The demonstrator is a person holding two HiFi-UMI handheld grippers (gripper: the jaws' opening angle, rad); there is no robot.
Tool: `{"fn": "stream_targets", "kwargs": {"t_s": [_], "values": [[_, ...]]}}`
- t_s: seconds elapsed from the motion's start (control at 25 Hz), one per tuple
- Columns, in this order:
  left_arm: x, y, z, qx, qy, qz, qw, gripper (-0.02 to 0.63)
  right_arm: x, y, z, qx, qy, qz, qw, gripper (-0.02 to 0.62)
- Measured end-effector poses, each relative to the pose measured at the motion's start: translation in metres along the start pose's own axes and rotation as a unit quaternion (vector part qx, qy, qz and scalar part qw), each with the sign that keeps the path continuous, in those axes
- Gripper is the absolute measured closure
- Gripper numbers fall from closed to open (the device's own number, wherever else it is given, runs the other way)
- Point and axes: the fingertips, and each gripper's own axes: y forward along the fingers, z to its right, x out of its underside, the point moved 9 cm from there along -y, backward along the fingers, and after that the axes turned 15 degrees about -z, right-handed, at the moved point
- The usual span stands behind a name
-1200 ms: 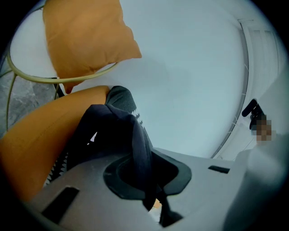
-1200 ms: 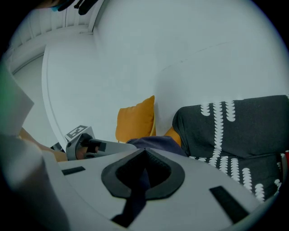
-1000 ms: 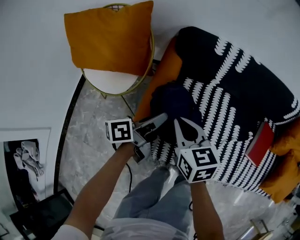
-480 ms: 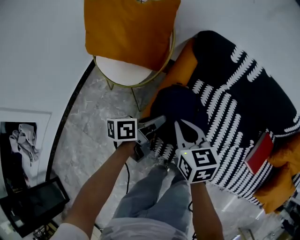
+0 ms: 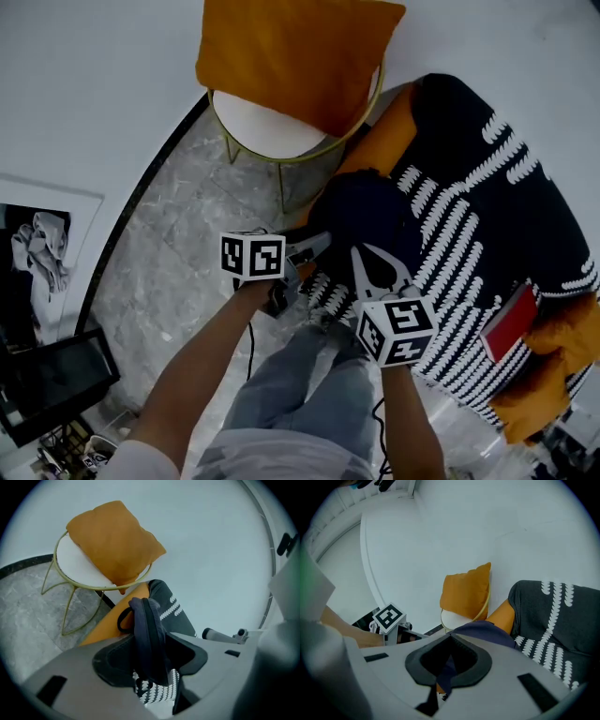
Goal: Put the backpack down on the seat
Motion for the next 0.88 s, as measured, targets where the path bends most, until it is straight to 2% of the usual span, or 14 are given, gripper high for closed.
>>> {"fn": "stream_targets", "kwargs": {"t_s": [0.12, 0.32, 0.44, 0.64, 0.88], "values": [[0.006, -0.01, -0.006, -0.036, 0.001, 0.007, 0.9993, 0.391, 0.001, 0.002, -0.005, -0.006, -0.009, -0.006, 1.0, 0.594], [0.011, -0.03, -0.001, -0.065, -0.004, 0.022, 0.9977, 0.39, -0.009, -0.004, -0.016, -0.013, -0.021, -0.009, 1.0, 0.594], [0.016, -0.035, 0.008, -0.088, 0.009, 0.028, 0.9957, 0.39, -0.012, -0.01, -0.019, -0.015, -0.026, -0.008, 1.0, 0.594], [0.03, -0.047, 0.041, -0.112, 0.021, 0.041, 0.9926, 0.39, -0.016, -0.032, -0.028, -0.017, -0.03, -0.006, 0.999, 0.594], [0.014, -0.059, 0.093, -0.134, 0.077, 0.079, 0.9848, 0.39, -0.032, -0.058, -0.031, -0.019, -0.047, 0.014, 0.999, 0.594]]}}
